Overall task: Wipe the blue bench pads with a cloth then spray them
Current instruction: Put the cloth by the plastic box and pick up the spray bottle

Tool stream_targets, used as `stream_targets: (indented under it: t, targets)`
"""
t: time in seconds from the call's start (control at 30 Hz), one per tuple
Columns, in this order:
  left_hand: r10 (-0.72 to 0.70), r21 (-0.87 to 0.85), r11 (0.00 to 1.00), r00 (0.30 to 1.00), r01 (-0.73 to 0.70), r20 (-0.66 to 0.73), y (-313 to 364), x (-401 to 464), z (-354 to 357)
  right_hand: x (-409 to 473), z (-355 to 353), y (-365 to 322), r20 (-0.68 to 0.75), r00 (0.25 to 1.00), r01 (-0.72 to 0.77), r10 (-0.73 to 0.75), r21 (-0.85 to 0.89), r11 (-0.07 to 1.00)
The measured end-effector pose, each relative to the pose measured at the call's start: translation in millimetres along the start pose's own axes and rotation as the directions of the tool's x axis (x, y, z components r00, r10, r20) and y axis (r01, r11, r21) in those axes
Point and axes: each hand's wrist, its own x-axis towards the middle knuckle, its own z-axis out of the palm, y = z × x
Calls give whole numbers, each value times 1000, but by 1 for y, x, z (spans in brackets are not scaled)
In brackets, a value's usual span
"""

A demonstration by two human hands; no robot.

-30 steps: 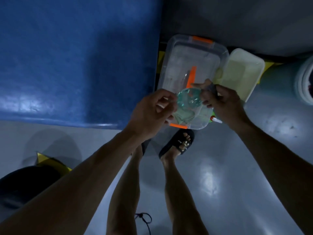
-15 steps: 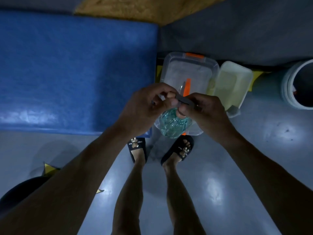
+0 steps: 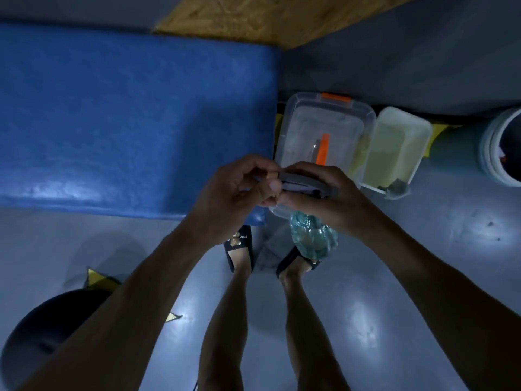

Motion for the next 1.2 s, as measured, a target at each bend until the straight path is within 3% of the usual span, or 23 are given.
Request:
stream_targets:
  t: [0.13,0.23,0.43,0.7,0.83,0.97,1.2]
  targets:
    - [39,264,964,999,-38,1,-7,-11,-13,1,14,2,21,1000,-16,17,-45,999]
    - [175,456,875,984,-160,10,-8,-16,-22,2,21,0,61,996,-63,65,-34,997]
    - [252,556,791,964,-255,84,-16,-29,-39,2,33,-7,137,971,-188,195,-65,980]
    - [146,443,878,983,-181,112,-19,-52,-51,-2,48,-15,198,922,-330,331,-40,943]
    - [93,352,927,988,-132,126,-20,-62,-48,1,58,-25,302,906,-242,297,-209,948]
    - [11,255,966,997,-29,73,-30,-70,-39,-1,62,-23,281,920,-156,274,-378,912]
    - [-191,12,981,981,191,-43,-37,-73,1,-19,49,-8,300,947,39,112,-455,890]
